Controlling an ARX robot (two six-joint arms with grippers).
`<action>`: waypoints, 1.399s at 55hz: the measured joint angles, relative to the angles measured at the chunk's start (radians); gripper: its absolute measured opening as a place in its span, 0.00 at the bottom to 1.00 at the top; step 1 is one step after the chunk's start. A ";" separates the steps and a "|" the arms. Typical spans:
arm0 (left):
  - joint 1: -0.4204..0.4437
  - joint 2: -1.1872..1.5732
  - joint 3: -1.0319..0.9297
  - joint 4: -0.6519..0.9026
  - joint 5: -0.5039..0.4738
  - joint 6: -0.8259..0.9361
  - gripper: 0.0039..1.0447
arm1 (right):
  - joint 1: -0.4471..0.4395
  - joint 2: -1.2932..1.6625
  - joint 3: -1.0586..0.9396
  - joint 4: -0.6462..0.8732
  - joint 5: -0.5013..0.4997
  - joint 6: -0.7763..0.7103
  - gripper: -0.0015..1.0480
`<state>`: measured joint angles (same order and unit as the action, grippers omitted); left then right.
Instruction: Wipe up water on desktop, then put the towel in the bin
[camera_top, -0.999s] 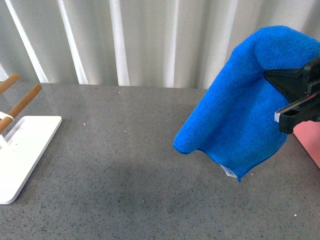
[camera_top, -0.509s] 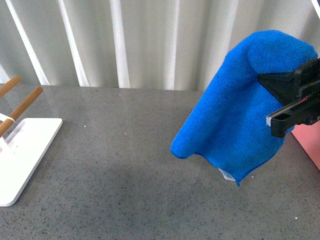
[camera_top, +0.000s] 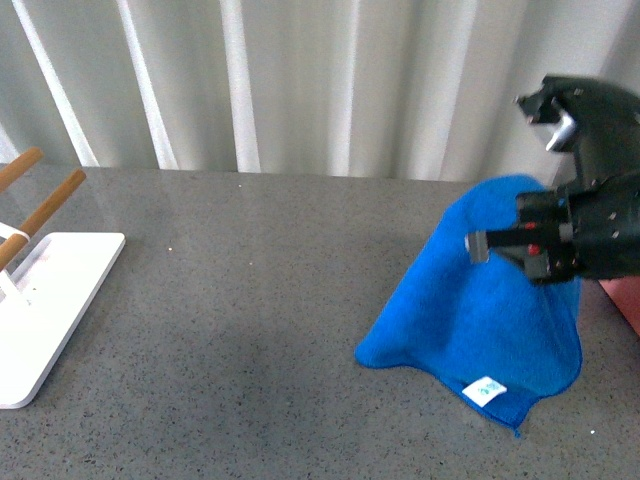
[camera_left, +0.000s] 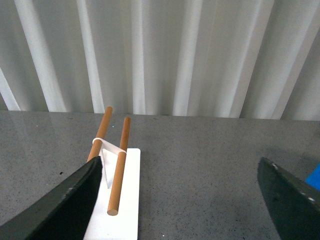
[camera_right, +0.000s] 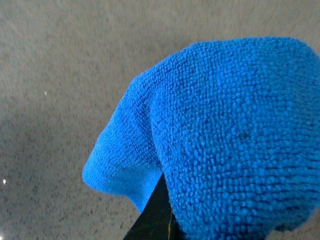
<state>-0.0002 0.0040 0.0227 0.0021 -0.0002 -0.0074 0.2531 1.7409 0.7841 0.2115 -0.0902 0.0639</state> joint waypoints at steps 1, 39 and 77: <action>0.000 0.000 0.000 0.000 0.000 0.000 0.95 | 0.002 0.011 -0.004 -0.003 0.001 0.006 0.04; 0.000 0.000 0.000 0.000 0.000 0.002 0.94 | -0.121 0.331 0.008 0.106 0.054 0.144 0.04; 0.000 0.000 0.000 0.000 0.000 0.002 0.94 | -0.111 0.584 0.502 -0.072 0.048 0.098 0.04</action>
<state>-0.0002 0.0040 0.0227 0.0021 -0.0002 -0.0051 0.1417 2.3253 1.2861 0.1398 -0.0422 0.1616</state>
